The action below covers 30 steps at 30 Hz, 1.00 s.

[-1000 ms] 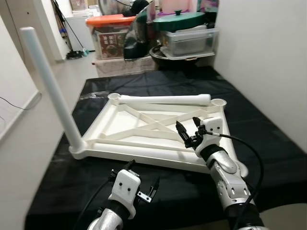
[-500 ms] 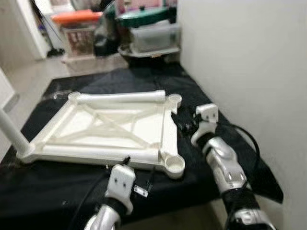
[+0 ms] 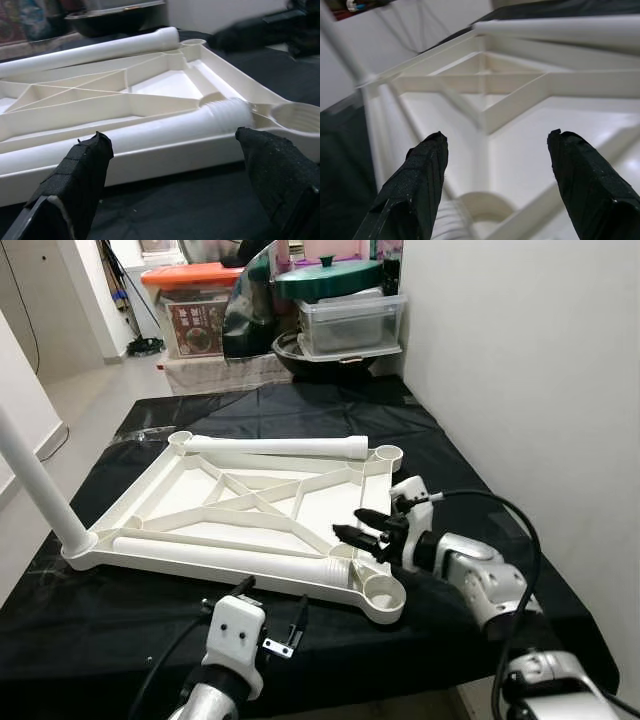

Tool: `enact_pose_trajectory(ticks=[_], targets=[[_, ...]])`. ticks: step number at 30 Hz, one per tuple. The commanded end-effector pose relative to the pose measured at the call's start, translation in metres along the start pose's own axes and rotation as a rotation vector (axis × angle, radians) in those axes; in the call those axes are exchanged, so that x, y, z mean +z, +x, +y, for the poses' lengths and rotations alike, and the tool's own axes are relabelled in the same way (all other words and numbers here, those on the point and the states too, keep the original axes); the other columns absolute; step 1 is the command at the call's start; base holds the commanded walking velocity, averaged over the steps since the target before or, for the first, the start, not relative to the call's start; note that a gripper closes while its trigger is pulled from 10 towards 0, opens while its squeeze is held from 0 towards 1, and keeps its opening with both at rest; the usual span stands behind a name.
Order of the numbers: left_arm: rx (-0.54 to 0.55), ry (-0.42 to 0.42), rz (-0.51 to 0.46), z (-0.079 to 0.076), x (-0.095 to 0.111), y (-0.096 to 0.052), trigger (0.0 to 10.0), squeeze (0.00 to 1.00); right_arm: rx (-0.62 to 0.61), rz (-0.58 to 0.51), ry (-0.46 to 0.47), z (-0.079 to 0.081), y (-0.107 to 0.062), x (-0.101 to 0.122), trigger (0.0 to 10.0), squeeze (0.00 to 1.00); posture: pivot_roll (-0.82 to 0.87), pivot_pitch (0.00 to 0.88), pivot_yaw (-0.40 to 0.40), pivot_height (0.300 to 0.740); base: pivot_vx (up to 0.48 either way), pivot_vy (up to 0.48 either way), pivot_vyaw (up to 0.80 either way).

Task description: Building children table

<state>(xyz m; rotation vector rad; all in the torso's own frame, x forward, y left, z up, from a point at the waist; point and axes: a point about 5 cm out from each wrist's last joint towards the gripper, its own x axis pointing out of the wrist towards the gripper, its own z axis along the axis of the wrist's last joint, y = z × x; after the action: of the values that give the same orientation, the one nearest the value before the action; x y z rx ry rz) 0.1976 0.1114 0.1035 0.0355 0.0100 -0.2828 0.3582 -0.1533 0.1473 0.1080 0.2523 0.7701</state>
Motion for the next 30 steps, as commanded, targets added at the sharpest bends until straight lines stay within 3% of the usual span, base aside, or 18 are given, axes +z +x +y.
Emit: enact_pose_trajectory(ticks=[1,5,15,23,30], targets=[[0.013,-0.001,0.016,0.001,-0.002,-0.004,10.0,0.0,-0.063,-0.007,0.048,-0.003,0.004,0.002,10.0,0.0,-0.06,0.0,0.027,0.74,0.0,0.0,0.0],[0.012,0.001,0.018,0.003,-0.001,-0.006,10.0,0.0,-0.048,-0.07,0.138,0.002,0.006,0.012,10.0,0.0,-0.05,0.0,0.038,0.74,0.0,0.0,0.0],[0.026,0.004,0.026,0.004,-0.001,-0.01,10.0,0.0,0.138,0.006,0.154,0.025,0.001,0.002,10.0,0.0,-0.05,0.0,0.036,0.74,0.0,0.0,0.0],[0.038,0.001,0.028,0.006,-0.001,-0.011,10.0,0.0,0.066,0.103,0.162,0.015,0.0,-0.002,10.0,0.0,-0.06,0.0,0.033,0.74,0.0,0.0,0.0],[0.037,-0.003,0.031,0.005,-0.002,-0.011,10.0,0.0,0.013,-0.036,0.19,0.015,0.007,0.015,10.0,0.0,-0.06,0.0,0.028,0.74,0.0,0.0,0.0]])
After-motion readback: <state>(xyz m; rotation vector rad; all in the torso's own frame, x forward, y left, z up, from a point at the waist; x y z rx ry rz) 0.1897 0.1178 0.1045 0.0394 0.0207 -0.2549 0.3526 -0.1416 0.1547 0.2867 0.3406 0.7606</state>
